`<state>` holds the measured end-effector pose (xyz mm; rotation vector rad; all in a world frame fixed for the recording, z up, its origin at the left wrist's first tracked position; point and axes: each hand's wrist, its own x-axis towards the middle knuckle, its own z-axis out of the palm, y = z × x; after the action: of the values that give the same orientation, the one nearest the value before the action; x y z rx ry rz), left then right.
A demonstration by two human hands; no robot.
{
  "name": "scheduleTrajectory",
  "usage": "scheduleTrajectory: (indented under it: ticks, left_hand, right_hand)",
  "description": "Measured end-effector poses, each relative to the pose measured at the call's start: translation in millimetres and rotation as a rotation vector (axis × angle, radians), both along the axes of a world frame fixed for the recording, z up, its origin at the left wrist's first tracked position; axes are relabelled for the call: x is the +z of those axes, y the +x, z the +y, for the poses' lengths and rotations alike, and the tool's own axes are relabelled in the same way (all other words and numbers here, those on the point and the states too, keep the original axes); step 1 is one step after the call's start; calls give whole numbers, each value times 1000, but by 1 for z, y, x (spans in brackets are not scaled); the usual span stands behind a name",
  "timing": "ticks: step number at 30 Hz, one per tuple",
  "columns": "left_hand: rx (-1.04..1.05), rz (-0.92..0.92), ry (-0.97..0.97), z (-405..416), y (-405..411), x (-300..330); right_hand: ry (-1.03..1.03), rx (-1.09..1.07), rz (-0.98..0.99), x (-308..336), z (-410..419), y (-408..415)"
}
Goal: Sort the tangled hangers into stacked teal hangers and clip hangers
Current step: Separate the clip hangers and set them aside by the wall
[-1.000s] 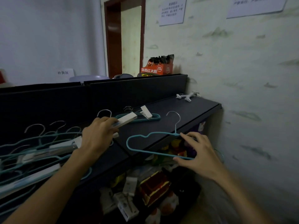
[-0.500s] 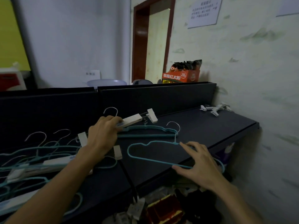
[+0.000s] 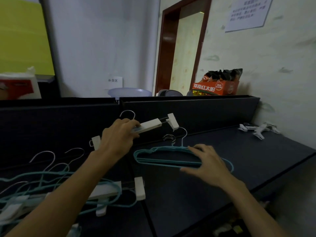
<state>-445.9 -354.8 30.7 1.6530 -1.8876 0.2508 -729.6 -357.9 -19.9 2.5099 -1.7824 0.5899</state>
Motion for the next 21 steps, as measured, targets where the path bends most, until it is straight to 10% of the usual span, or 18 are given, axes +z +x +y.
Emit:
scheduleTrajectory:
  ticks: [21]
  left_hand:
    - [-28, 8, 7, -24, -6, -3]
  right_hand:
    - [177, 67, -99, -26, -69, 4]
